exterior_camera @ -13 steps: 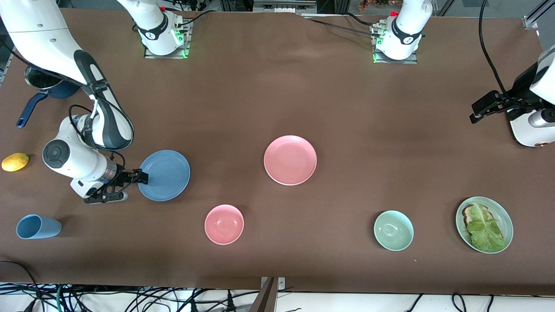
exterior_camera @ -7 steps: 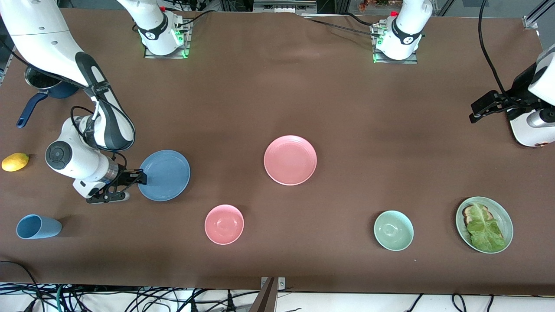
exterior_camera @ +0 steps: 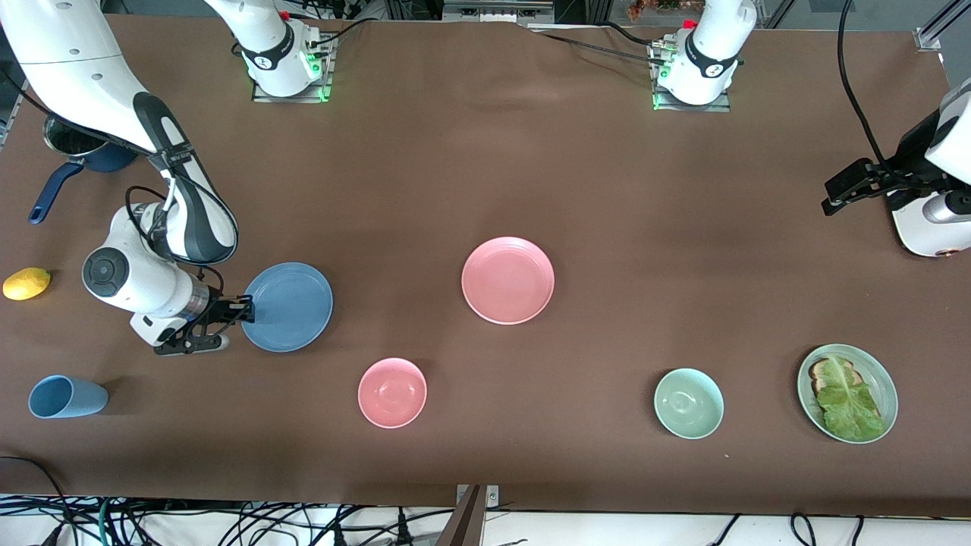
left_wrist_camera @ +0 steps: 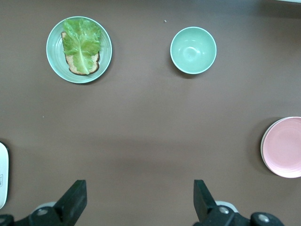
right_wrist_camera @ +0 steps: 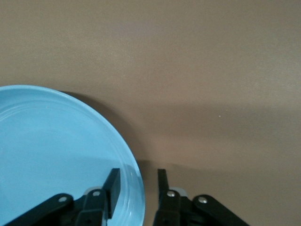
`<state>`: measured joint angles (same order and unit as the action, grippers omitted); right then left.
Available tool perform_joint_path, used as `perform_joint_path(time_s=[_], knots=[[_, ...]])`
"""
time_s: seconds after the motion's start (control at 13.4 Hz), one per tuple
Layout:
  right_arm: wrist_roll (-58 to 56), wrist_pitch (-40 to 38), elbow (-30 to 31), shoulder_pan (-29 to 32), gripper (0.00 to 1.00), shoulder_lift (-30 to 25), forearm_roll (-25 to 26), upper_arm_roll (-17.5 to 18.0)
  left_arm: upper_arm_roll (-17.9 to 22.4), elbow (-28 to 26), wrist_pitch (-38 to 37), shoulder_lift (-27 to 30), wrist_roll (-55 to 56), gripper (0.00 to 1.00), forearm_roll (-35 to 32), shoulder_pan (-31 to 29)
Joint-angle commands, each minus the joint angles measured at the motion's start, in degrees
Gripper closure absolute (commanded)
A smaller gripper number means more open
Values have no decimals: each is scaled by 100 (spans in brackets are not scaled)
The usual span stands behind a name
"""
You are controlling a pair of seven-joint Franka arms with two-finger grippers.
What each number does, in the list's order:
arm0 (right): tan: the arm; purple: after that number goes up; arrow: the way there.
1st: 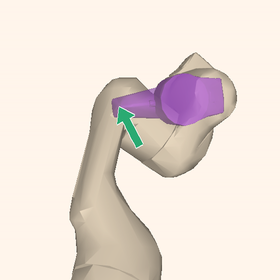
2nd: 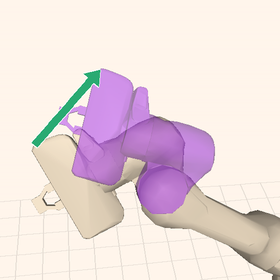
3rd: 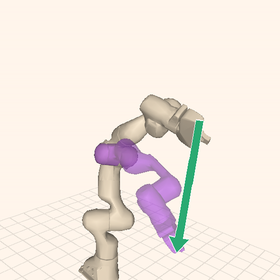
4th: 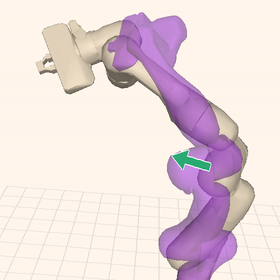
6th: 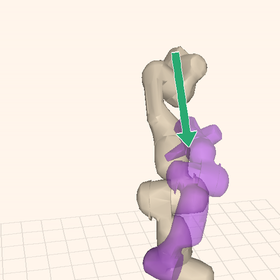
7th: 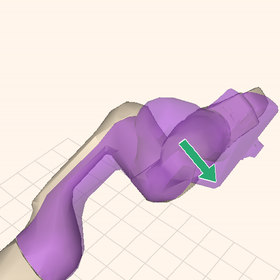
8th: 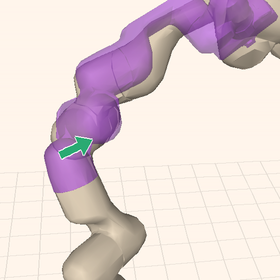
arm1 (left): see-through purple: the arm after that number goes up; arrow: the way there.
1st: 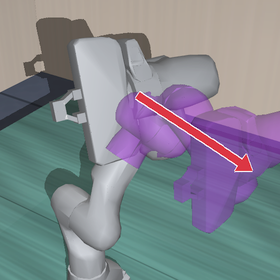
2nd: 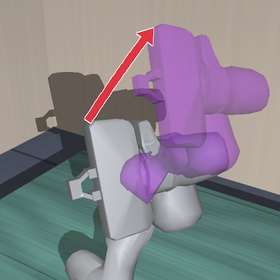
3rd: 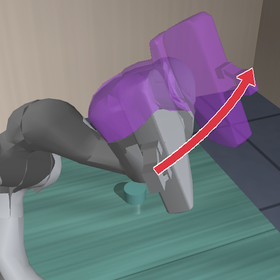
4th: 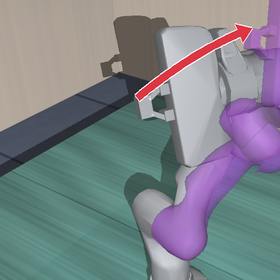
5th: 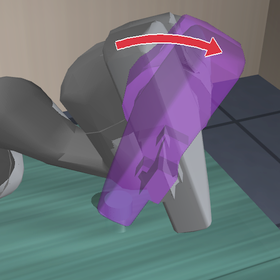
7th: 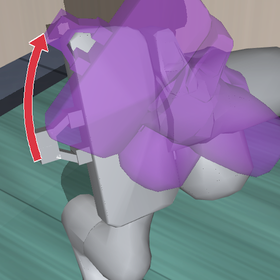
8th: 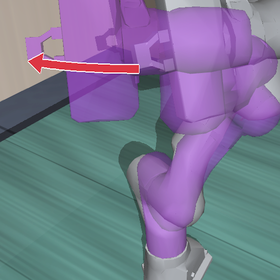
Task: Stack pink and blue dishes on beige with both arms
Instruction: 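Lower and close the right gripper on the blue plate's rim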
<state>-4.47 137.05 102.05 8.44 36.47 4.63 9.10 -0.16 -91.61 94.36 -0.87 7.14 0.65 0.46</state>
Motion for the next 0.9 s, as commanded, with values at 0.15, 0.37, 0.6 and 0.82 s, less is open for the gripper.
perform_joint_path(time_s=[0.15, 0.37, 0.6, 0.82], knots=[[-1, 6, 60, 62, 83, -35, 73, 65, -19, 82, -84, -36, -134, 0, -136, -11], [-1, 6, 61, 61, 100, -35, 65, 65, 16, 108, -67, -62, -160, 0, -144, -28], [16, -2, 60, 61, 100, -52, 56, 74, -10, 258, -58, -80, -142, 0, -136, -19], [34, -274, -18, 53, 100, -157, 38, 135, -10, 258, -58, -89, -142, 0, -144, -19]])
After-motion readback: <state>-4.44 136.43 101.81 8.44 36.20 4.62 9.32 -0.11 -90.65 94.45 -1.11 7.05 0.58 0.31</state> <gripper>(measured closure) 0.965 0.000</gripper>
